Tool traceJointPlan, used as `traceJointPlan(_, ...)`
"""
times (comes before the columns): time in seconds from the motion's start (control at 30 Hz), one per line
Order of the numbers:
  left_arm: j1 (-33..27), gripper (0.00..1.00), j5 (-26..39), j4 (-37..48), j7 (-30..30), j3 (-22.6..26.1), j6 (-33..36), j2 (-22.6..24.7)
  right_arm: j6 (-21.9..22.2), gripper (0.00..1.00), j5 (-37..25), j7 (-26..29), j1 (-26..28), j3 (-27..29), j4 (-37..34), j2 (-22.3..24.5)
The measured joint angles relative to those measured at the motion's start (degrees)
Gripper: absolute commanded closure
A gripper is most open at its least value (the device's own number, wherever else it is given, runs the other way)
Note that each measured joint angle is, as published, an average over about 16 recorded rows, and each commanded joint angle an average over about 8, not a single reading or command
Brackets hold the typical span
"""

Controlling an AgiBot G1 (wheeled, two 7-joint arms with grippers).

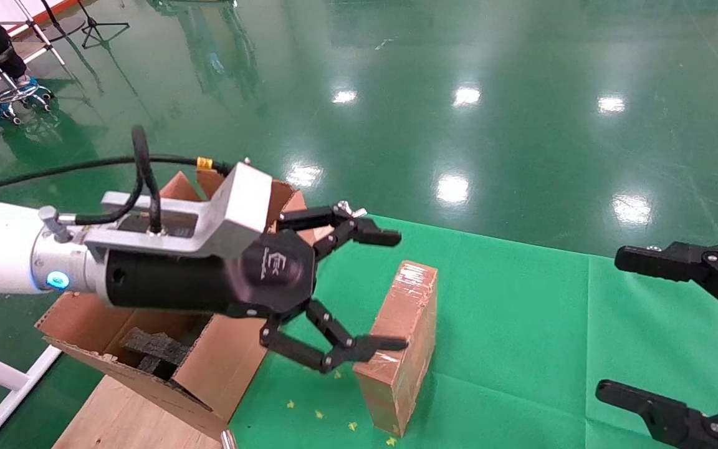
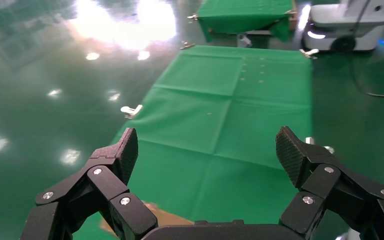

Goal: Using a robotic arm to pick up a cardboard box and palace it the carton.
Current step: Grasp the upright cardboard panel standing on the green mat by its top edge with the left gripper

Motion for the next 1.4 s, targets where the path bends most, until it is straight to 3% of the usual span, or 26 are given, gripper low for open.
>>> traceJointPlan(0.27,-0.96,0.00,0.90,0.64,-2.27,0.17,-1.53,-0.75,0.01,1.00,0.00,0.00,0.00,0.00,-0.01,0.00)
traceJointPlan(0.47,-3.52,0.00,5.16,0.33,-9.03,1.78,-3.72,-1.16,0.01,1.00,0.00,-0.01,0.00,0.00,-0.02,0.00)
traceJointPlan(0.7,-11.92,0.00,16.00,-0.24,-25.03,7.51,-4.31,2.32,0.01,1.00,0.00,-0.01,0.00,-0.01,-0.02,0.00)
traceJointPlan(1.03,-26.13,0.00,32.01,0.77,-50.62,19.28,2.70,13.91,0.01,1.00,0.01,-0.02,0.01,-0.02,-0.02,0.01)
traceJointPlan(1.4,-31.51,0.00,40.02,0.70,-67.05,29.19,6.09,20.51,0.02,1.00,0.01,-0.02,0.01,-0.02,-0.02,0.01)
